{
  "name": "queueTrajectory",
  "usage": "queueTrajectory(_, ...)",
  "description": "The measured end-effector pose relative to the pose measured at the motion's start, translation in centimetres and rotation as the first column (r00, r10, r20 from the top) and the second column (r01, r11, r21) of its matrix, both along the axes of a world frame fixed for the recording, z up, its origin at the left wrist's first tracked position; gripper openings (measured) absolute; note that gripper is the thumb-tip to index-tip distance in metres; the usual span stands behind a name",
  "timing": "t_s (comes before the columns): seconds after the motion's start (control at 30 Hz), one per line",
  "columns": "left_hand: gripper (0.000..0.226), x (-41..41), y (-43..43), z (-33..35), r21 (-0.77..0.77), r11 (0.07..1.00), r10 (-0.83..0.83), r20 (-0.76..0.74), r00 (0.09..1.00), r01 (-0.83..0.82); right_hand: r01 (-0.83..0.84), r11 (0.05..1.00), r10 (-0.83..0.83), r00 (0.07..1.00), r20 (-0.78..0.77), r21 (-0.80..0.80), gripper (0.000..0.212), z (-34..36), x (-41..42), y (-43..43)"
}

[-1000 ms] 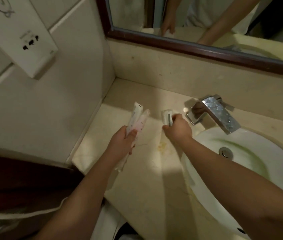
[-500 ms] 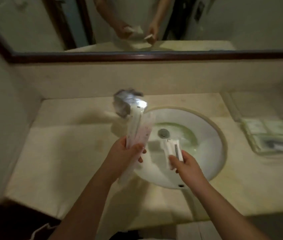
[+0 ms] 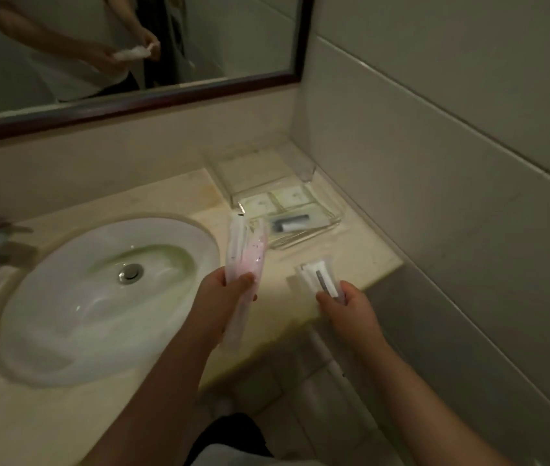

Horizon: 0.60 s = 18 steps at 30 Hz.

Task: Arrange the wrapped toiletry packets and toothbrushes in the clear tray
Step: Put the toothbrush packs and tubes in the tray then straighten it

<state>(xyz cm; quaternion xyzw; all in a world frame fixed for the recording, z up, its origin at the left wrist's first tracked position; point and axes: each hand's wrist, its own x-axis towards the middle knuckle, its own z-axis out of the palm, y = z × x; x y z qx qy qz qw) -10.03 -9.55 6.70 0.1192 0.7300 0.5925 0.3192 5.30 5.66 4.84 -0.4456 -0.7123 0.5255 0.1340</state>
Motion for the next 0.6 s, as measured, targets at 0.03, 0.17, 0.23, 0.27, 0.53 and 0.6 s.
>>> queueTrajectory(0.03,0.012,0.0,1.1,-0.1,-0.009,1.000,-0.003,-0.011,1.000,0.003,0.001,1.000,-0.001,1.000,-0.003,0.003,0.009,0.0,-0.2,1.4)
queueTrajectory(0.17,0.018,-1.6,5.2,-0.8,-0.045,0.999,0.020,-0.006,1.000,-0.020,0.010,1.000,-0.011,1.000,0.016,0.024,0.003,0.3,-2.2,7.3)
queueTrajectory(0.23,0.018,-2.7,7.1,-1.2,-0.051,0.998,0.037,0.001,0.999,-0.037,0.034,0.999,-0.035,0.999,0.022,0.030,0.010,0.2,-3.5,10.0)
queueTrajectory(0.27,0.017,-3.4,8.2,-1.4,-0.048,0.998,0.048,0.000,0.999,-0.048,0.063,0.998,-0.063,0.998,0.025,0.030,0.014,0.0,-4.2,11.6)
queueTrajectory(0.53,0.006,-8.3,15.5,-2.4,-0.023,0.994,0.104,0.054,0.993,-0.103,0.156,0.987,-0.153,0.982,0.110,-0.023,0.040,-2.9,-11.9,21.6)
queueTrajectory(0.6,0.014,-8.9,16.0,-2.6,-0.040,0.992,0.120,0.067,0.991,-0.117,0.168,0.986,-0.166,0.975,0.146,0.005,0.038,-3.6,-13.5,22.6)
